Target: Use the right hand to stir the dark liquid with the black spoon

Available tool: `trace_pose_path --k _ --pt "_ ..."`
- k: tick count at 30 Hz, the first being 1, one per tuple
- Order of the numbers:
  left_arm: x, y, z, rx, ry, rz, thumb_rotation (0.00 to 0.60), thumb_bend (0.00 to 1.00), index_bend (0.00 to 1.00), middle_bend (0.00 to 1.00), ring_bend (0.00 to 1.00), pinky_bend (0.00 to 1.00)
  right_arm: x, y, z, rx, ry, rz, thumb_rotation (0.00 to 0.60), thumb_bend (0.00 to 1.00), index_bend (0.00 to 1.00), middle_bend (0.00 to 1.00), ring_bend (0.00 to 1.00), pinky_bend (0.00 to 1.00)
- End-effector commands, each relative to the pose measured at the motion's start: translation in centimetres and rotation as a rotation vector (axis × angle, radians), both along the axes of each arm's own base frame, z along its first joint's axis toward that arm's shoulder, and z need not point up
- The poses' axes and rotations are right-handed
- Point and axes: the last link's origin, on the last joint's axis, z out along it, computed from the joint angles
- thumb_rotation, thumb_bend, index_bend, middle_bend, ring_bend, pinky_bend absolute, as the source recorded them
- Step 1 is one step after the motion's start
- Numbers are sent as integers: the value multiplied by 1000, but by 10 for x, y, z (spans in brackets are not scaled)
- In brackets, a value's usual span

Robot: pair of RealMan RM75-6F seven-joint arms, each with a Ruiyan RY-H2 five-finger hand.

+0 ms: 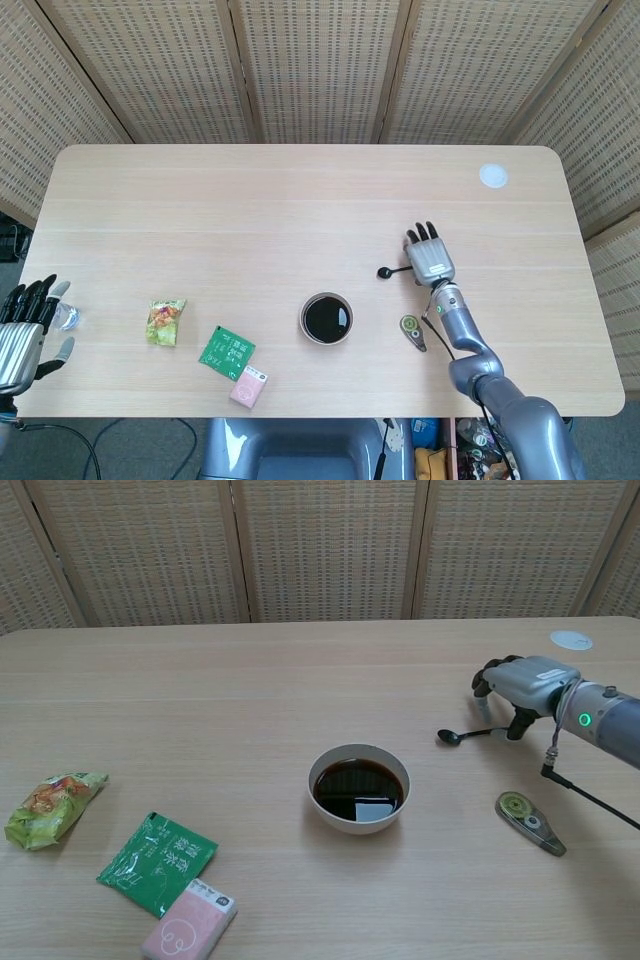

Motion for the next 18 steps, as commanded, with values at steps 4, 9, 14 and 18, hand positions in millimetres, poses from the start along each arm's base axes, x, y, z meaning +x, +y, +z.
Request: trace_pose_path --k 4,9,14,18 --pt "0 0 -1 -2 1 0 600 384 0 0 0 0 -4 -1 0 3 13 -8 600 521 551 249 4 0" --pt "1 1 -1 -3 1 0 600 385 0 0 0 0 -4 -3 1 2 19 -9 600 521 551 248 4 0" --pt "0 1 -1 -3 2 2 600 385 0 0 0 0 -5 -4 1 5 28 -14 600 522 551 248 4 0" --pt "0 0 -1 -2 2 5 600 385 0 0 0 0 -6 -5 1 6 33 -19 600 522 551 248 4 0"
